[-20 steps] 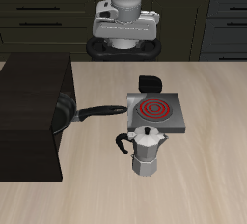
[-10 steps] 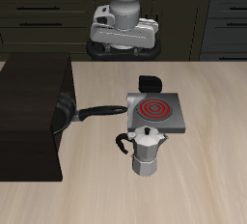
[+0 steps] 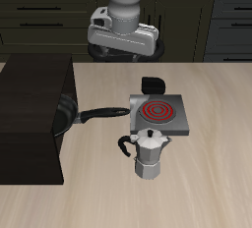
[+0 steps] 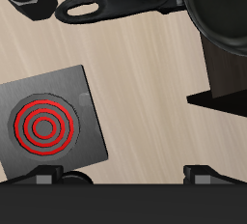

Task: Place the frypan on top of the shelf

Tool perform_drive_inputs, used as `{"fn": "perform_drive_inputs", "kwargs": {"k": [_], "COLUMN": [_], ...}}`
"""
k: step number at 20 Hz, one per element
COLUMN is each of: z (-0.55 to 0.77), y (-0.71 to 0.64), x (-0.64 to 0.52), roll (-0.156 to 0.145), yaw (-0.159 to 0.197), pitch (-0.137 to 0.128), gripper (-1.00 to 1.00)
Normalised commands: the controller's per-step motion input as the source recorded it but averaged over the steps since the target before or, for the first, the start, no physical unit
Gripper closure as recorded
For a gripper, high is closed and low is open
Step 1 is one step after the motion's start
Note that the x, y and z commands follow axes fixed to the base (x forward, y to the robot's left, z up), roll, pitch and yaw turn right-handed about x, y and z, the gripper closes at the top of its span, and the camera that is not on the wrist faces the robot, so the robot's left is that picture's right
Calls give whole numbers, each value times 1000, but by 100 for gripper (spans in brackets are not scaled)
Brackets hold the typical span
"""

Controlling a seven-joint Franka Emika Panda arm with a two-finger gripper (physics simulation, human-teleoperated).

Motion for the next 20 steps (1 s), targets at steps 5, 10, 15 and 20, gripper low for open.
{"fn": "perform_drive_inputs", "kwargs": {"k": [5, 10, 15, 20], "z": [52, 10, -66, 3], "y": [-42, 5, 71, 50], "x": [189, 117, 224, 148], "roll": [4, 9, 15, 22], "yaw": [-80, -71, -102, -80], "pitch": [-4, -2, 10, -14], "gripper": [-100, -100, -100, -100]}}
